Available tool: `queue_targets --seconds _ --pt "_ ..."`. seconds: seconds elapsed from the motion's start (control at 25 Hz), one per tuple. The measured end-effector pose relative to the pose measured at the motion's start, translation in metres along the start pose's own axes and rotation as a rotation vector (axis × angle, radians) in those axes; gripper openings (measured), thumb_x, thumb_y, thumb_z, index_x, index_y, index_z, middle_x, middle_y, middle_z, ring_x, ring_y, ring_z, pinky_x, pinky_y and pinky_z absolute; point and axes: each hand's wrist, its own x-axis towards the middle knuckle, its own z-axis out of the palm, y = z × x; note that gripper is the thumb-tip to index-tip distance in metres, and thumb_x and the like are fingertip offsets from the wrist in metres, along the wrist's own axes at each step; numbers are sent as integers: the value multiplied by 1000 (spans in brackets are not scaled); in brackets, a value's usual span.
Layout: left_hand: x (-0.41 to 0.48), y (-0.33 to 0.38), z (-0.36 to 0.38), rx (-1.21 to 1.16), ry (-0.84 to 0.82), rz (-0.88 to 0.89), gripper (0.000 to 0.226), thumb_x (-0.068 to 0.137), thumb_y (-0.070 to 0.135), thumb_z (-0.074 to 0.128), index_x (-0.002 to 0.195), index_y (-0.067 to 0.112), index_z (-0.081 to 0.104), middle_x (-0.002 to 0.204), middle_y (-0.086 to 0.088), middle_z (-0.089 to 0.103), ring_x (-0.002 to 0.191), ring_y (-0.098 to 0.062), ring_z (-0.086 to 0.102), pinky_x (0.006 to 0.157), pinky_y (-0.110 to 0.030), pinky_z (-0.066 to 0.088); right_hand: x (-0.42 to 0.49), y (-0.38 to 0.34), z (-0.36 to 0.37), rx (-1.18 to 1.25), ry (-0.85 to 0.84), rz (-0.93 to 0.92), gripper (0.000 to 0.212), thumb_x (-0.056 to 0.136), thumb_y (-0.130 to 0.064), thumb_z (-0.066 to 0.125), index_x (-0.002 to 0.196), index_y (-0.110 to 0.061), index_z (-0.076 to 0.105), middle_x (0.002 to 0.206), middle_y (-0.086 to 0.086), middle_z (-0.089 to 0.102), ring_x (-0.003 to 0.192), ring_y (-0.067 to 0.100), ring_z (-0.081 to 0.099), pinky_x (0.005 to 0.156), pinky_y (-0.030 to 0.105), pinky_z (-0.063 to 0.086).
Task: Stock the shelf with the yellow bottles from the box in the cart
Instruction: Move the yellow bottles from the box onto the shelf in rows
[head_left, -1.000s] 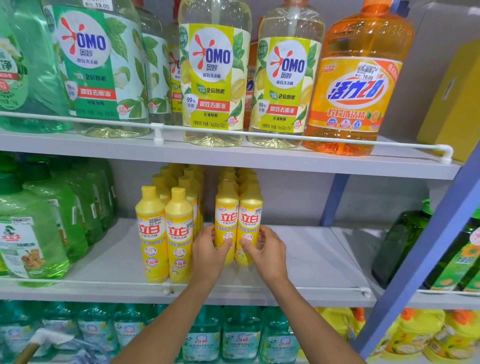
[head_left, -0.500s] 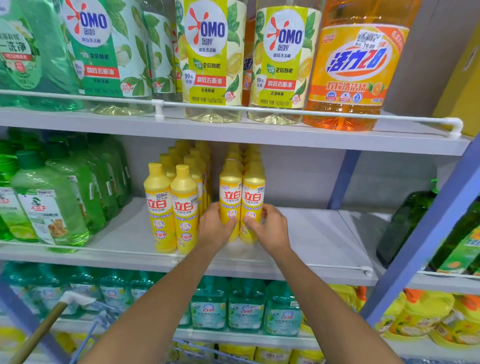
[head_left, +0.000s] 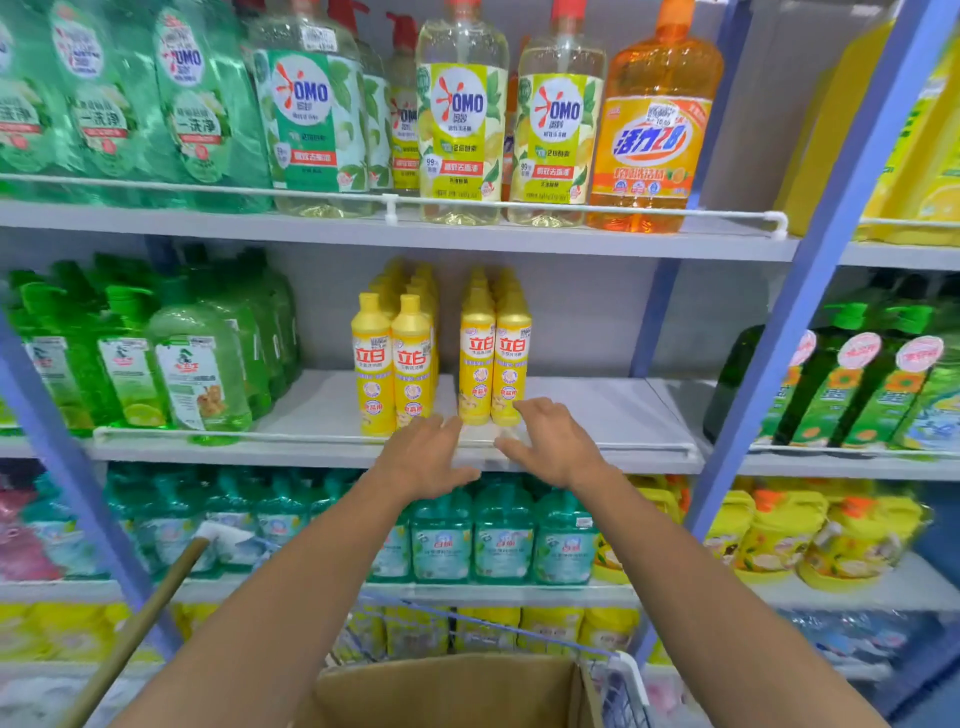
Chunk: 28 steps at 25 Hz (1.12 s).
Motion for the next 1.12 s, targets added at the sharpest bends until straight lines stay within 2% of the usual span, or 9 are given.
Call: queue_targets --seconds 0.16,0.4,0.56,0.76,0.88,1.12 --pt "-83 -19 17 63 -16 1 90 86 74 52 150 14 32 142 -14 48 130 -34 46 105 -48 43 -73 -48 24 -198 -94 -64 81 94 -65 53 157 -20 30 163 14 28 150 34 25 120 49 30" --pt "-195 -36 100 90 -164 -64 96 86 76 47 155 13 25 151 -19 38 141 -38 37 115 -51 33 -171 -99 126 -216 -304 -65 86 94 -66 51 161 -26 17 169 11 11 155 36 13 123 56 21" --pt "-247 -46 171 65 -322 -95 92 87 70 52 155 16 23 155 -18 33 146 -38 28 120 -52 25 -218 -102 196 -187 -402 -64 85 92 -65 53 159 -24 20 166 12 18 153 37 16 121 58 24" --pt "-274 -48 256 30 -490 -130 86 87 67 52 152 16 27 146 -15 38 140 -36 33 117 -49 29 -248 -69 270 -185 -571 4 86 92 -67 51 159 -22 21 163 15 22 150 37 22 118 54 29" --pt "-271 -46 301 -6 -585 -143 85 88 65 53 152 16 28 145 -15 41 137 -36 37 115 -50 31 -250 -43 309 -149 -661 38 84 94 -65 50 158 -19 21 161 15 25 147 37 27 114 53 35" --pt "-238 -40 366 -28 -725 -175 84 89 65 53 152 16 28 150 -15 38 138 -35 36 113 -48 34 -237 9 369 -89 -804 114 85 96 -63 49 160 -20 13 166 12 17 150 37 21 117 53 34"
